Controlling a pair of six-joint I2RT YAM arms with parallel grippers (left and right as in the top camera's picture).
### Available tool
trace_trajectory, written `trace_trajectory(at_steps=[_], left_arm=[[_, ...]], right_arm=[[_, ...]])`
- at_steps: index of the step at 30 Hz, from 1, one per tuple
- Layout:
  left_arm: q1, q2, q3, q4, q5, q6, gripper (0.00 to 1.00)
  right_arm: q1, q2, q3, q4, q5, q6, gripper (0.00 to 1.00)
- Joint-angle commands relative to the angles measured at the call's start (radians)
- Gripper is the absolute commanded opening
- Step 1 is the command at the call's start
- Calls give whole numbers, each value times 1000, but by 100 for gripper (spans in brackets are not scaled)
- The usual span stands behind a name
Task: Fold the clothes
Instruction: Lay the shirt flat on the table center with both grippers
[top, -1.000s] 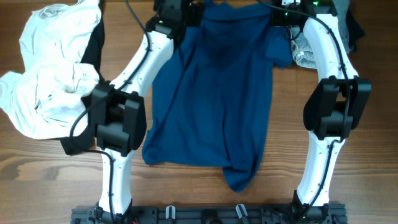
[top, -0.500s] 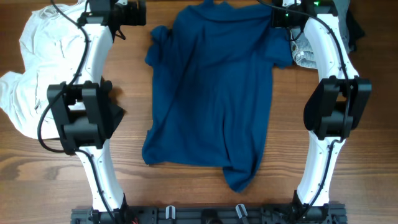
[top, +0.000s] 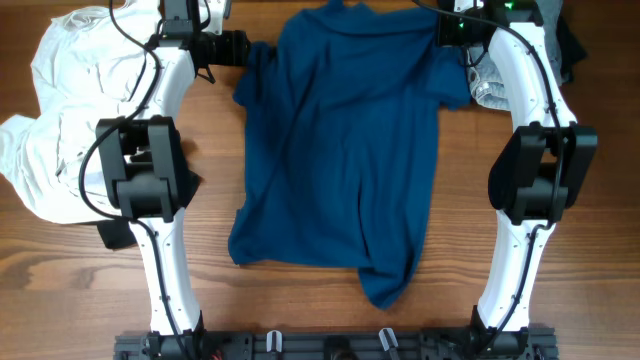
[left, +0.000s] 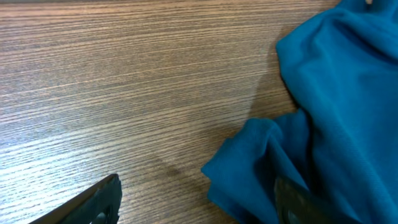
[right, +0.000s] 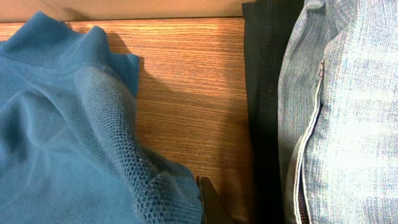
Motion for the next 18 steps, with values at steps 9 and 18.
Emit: trace_trajectory(at_steps=[9, 18], left_arm=[[-19, 88, 19, 42, 27, 5, 76], [-57, 92, 19, 138, 27, 5, 55]], right_arm=[[-8, 8, 0, -5, 21, -20, 4], [-11, 8, 0, -6, 21, -21, 4]])
